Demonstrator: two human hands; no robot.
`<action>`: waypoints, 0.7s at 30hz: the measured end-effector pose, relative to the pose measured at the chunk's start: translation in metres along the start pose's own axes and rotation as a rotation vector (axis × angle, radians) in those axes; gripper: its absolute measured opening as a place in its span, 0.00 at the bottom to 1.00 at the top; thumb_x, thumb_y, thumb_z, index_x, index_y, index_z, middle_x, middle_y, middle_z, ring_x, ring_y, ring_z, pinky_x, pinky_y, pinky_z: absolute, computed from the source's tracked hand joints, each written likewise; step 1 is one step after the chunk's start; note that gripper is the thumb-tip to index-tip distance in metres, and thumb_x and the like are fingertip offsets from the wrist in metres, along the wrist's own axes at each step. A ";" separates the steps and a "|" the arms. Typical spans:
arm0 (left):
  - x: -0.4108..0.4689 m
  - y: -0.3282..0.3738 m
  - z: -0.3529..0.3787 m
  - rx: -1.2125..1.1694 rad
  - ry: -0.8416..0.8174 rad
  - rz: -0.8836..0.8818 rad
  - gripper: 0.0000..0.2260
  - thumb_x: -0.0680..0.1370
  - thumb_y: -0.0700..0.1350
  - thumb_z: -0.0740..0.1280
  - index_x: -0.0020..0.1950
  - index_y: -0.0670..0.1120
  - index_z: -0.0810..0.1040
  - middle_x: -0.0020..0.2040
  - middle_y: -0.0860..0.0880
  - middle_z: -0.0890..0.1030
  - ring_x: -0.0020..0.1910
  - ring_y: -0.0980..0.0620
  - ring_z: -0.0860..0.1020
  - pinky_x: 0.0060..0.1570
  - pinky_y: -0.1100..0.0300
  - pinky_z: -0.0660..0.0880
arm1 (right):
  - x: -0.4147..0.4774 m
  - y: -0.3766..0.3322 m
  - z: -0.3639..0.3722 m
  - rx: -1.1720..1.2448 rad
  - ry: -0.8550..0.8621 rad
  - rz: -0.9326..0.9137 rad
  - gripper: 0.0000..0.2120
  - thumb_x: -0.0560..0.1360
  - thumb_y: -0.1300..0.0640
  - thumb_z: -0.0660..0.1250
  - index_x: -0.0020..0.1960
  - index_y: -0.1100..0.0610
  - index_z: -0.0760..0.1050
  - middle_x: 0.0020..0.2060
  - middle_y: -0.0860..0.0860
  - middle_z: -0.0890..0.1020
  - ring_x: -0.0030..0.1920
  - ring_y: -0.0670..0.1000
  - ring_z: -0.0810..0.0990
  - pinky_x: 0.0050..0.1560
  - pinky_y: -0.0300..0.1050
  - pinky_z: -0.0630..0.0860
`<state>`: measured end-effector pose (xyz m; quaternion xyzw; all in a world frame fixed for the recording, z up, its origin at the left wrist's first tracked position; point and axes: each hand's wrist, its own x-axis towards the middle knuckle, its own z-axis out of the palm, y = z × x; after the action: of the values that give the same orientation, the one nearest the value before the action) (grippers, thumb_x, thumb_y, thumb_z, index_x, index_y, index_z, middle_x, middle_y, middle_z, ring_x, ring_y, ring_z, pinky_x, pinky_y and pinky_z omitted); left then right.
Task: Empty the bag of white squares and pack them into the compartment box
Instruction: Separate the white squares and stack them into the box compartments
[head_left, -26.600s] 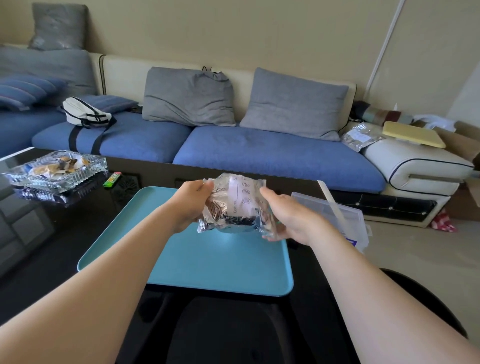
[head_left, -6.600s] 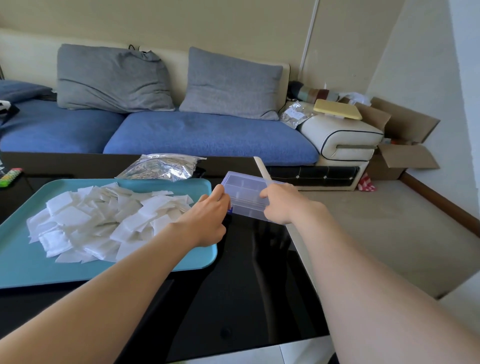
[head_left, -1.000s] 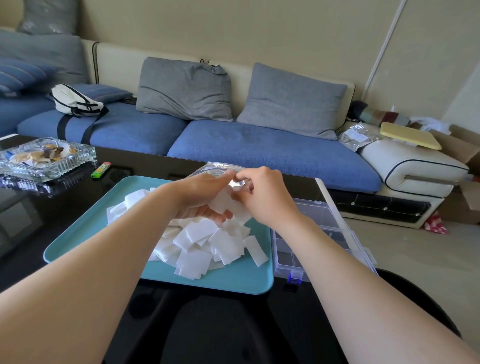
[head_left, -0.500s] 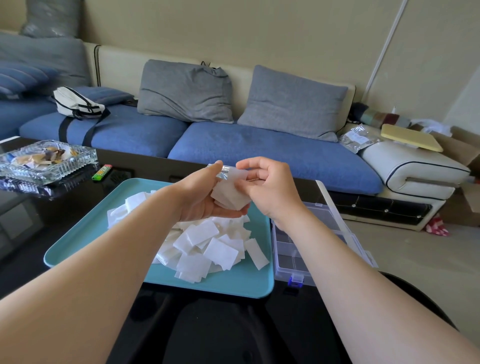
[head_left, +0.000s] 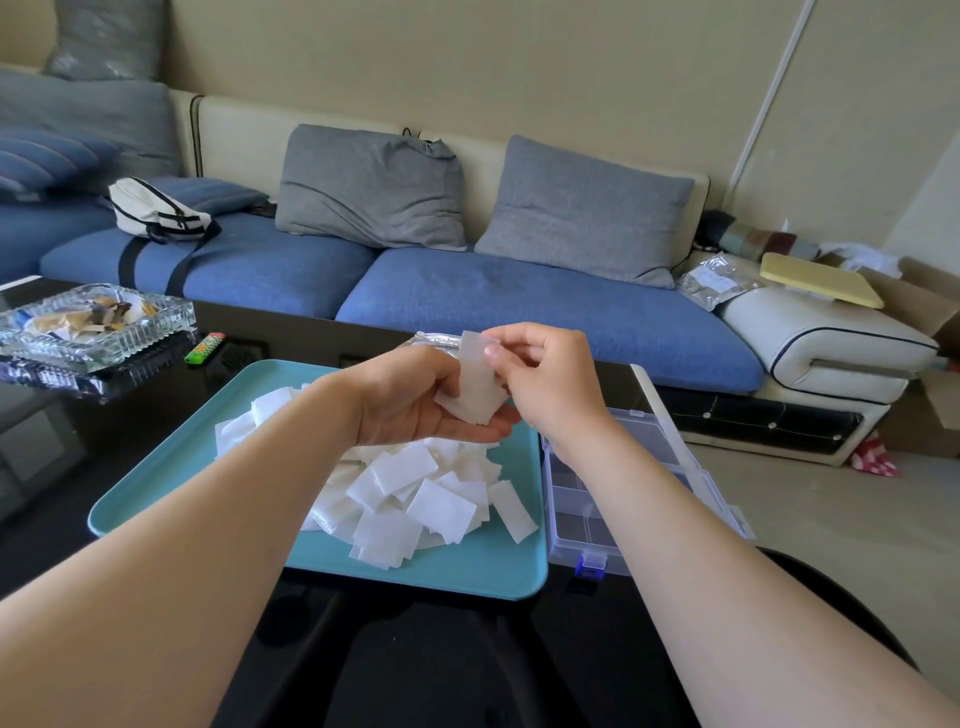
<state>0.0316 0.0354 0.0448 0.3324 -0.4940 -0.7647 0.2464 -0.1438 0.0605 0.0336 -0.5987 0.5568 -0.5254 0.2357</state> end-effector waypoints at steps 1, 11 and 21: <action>0.002 0.000 -0.002 0.001 0.007 -0.013 0.22 0.81 0.33 0.48 0.73 0.33 0.70 0.63 0.30 0.81 0.63 0.33 0.82 0.63 0.43 0.80 | 0.001 0.000 -0.001 0.009 0.022 -0.008 0.08 0.81 0.59 0.72 0.50 0.47 0.87 0.41 0.45 0.88 0.42 0.43 0.85 0.46 0.42 0.83; 0.001 0.000 -0.002 0.048 0.051 0.011 0.30 0.73 0.27 0.45 0.70 0.31 0.73 0.65 0.30 0.79 0.63 0.31 0.81 0.65 0.40 0.78 | 0.000 0.006 -0.006 -0.263 -0.123 -0.202 0.08 0.77 0.58 0.78 0.55 0.50 0.88 0.41 0.44 0.87 0.41 0.40 0.84 0.44 0.37 0.82; 0.001 -0.003 -0.006 0.185 0.020 0.086 0.24 0.74 0.20 0.53 0.64 0.30 0.79 0.64 0.36 0.82 0.67 0.38 0.80 0.72 0.39 0.72 | -0.005 0.004 0.000 -0.388 -0.223 -0.257 0.16 0.74 0.51 0.80 0.61 0.51 0.85 0.47 0.43 0.84 0.46 0.44 0.82 0.48 0.39 0.80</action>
<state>0.0347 0.0321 0.0405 0.3398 -0.5737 -0.7012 0.2525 -0.1442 0.0640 0.0285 -0.7528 0.5371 -0.3650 0.1077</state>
